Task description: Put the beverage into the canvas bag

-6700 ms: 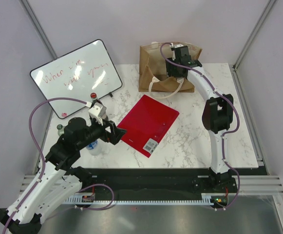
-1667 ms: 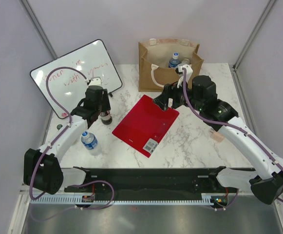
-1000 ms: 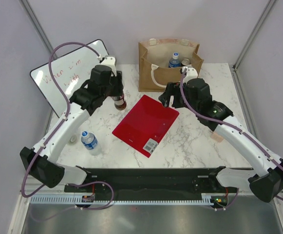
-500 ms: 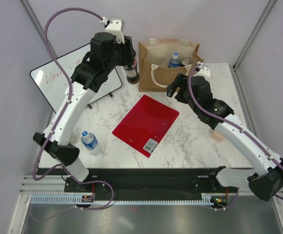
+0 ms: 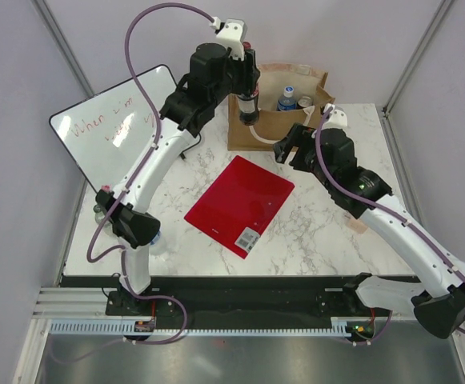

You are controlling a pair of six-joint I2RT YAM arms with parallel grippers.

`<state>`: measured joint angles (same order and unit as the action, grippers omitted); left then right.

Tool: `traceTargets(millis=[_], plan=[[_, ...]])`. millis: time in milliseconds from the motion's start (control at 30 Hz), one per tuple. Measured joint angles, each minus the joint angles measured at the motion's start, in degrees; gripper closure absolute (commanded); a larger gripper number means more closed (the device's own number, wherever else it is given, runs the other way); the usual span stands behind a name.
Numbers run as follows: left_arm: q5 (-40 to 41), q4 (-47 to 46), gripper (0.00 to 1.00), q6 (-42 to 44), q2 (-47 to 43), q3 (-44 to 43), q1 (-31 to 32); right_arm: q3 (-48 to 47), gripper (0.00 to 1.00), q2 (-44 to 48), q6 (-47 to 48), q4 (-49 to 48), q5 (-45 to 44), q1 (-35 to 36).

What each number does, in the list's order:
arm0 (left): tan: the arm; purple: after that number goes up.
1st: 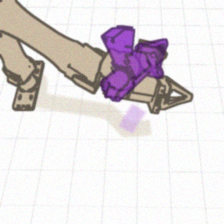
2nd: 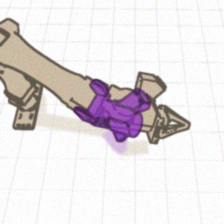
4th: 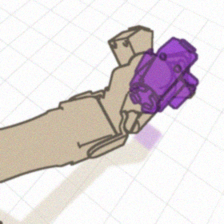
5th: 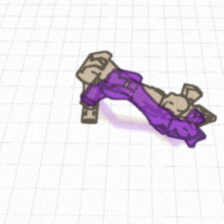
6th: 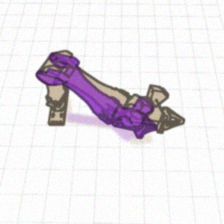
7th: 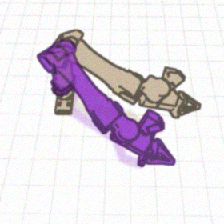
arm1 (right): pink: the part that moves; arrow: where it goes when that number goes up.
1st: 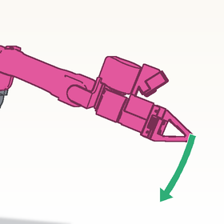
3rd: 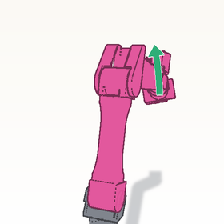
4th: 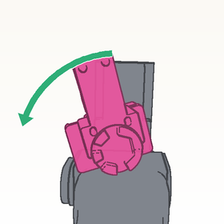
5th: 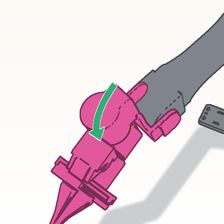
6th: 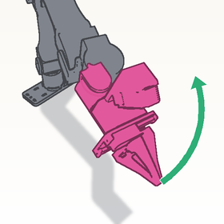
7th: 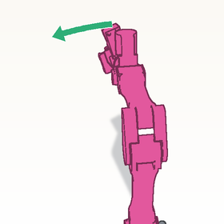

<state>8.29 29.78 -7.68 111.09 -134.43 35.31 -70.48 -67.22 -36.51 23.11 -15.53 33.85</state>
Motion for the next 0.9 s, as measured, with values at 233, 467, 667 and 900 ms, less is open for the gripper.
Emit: traceTargets(millis=[233,467,667,900], plan=[[0.0,-6.7,0.98,0.8,3.3,0.0,0.5,0.2,0.18,2.4,2.1,-0.3,1.8,0.0],[0.8,-11.7,0.98,3.0,4.3,-1.2,0.6,0.3,0.18,2.8,2.9,-0.5,3.1,0.0],[3.4,-18.2,0.98,5.0,7.5,-5.0,0.7,0.3,0.18,2.6,3.7,-0.8,4.2,0.0],[3.5,-24.3,0.98,6.7,11.6,-5.7,0.7,0.3,0.18,2.0,4.8,-2.0,4.3,0.0]])
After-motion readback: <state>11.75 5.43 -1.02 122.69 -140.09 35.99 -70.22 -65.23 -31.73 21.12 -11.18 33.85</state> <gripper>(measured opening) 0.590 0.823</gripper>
